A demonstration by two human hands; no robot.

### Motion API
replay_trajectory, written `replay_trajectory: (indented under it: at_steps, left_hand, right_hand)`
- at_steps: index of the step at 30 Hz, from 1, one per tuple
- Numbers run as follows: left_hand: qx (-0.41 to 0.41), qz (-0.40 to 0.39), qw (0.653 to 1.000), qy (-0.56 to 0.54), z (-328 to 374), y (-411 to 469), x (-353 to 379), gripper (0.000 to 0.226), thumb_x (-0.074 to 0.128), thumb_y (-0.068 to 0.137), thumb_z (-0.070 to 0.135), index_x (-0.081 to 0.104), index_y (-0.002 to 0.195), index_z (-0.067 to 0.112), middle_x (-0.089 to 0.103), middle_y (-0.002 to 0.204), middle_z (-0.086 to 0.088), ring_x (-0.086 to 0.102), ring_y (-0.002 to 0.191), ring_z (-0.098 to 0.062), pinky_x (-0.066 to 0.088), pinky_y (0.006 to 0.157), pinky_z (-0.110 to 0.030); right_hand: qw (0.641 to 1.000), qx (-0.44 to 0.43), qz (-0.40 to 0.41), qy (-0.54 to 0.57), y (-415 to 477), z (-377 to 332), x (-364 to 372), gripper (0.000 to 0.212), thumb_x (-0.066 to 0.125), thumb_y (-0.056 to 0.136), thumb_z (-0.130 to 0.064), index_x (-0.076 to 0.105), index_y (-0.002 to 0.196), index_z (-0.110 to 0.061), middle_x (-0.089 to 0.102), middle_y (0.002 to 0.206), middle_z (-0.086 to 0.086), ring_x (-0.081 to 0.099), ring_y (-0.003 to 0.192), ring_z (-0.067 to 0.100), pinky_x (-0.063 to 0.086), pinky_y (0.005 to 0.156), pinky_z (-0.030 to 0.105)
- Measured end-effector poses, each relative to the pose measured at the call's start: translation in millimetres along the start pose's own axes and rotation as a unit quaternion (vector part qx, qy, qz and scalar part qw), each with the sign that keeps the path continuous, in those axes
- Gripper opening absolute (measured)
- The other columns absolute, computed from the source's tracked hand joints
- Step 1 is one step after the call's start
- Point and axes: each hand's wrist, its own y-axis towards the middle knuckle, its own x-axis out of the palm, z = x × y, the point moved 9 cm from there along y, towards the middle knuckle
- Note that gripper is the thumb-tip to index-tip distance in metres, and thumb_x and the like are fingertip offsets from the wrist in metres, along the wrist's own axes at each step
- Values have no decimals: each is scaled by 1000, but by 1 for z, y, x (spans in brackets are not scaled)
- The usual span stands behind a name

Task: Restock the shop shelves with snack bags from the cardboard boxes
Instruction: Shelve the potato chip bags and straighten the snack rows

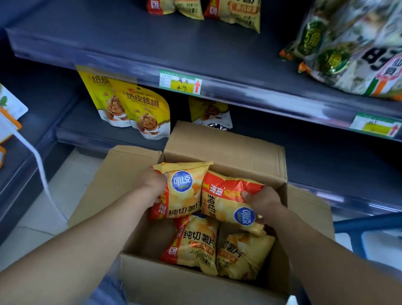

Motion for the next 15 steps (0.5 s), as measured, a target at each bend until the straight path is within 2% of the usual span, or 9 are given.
replay_trajectory:
  at_steps: [2, 5, 7, 9, 11, 13, 15]
  left_hand:
    - [10, -8, 1000, -2, 9, -14, -10, 29, 52, 96, 23, 53, 121, 10, 59, 118, -15, 58, 98, -34, 56, 75, -49]
    - [21, -31, 999, -9, 22, -31, -24, 30, 51, 97, 24, 52, 122, 8, 60, 123, -16, 59, 107, -34, 52, 73, -44]
    - [50, -43, 998, 10, 40, -44, -35, 26, 51, 97, 24, 51, 117, 7, 62, 119, -16, 61, 105, -33, 51, 70, -43]
    - [101, -45, 993, 44, 65, -61, -49, 22, 52, 97, 24, 54, 111, 8, 66, 109, -13, 64, 95, -29, 55, 70, -44]
    - [144, -48, 986, 68, 90, -77, -64, 23, 52, 96, 25, 57, 112, 9, 68, 105, -12, 66, 94, -29, 57, 76, -49]
    - [186, -47, 978, 79, 115, -94, -81, 17, 51, 97, 23, 58, 107, 11, 69, 103, -11, 66, 94, -29, 56, 79, -48]
    - [220, -32, 972, 82, 141, -109, -103, 15, 51, 97, 21, 59, 104, 12, 68, 99, -10, 65, 90, -27, 53, 73, -40]
  right_hand:
    - [996, -24, 32, -86, -19, -21, -8, 43, 61, 91, -34, 53, 121, -3, 63, 114, 15, 62, 101, 27, 52, 85, 35]
    - [981, -65, 42, -179, -52, -61, -22, 44, 55, 95, -35, 51, 125, -4, 62, 114, 13, 63, 103, 25, 53, 89, 34]
    - [961, -90, 34, -258, -76, -92, -29, 38, 47, 99, -29, 53, 126, -2, 60, 117, 12, 61, 105, 24, 52, 92, 32]
    - [936, -117, 30, -330, -101, -126, -35, 32, 47, 99, -20, 57, 123, -1, 59, 106, 12, 62, 87, 23, 53, 77, 30]
    - [898, -156, 30, -410, -121, -159, -37, 27, 48, 96, -15, 60, 115, -1, 58, 88, 12, 59, 66, 19, 45, 54, 30]
    - [868, -180, 46, -460, -145, -188, -45, 24, 44, 96, -13, 61, 108, -2, 50, 78, 9, 59, 65, 17, 37, 45, 27]
    - [844, -206, 65, -491, -171, -215, -58, 18, 43, 98, -14, 58, 102, -4, 47, 79, 6, 63, 77, 21, 36, 46, 26]
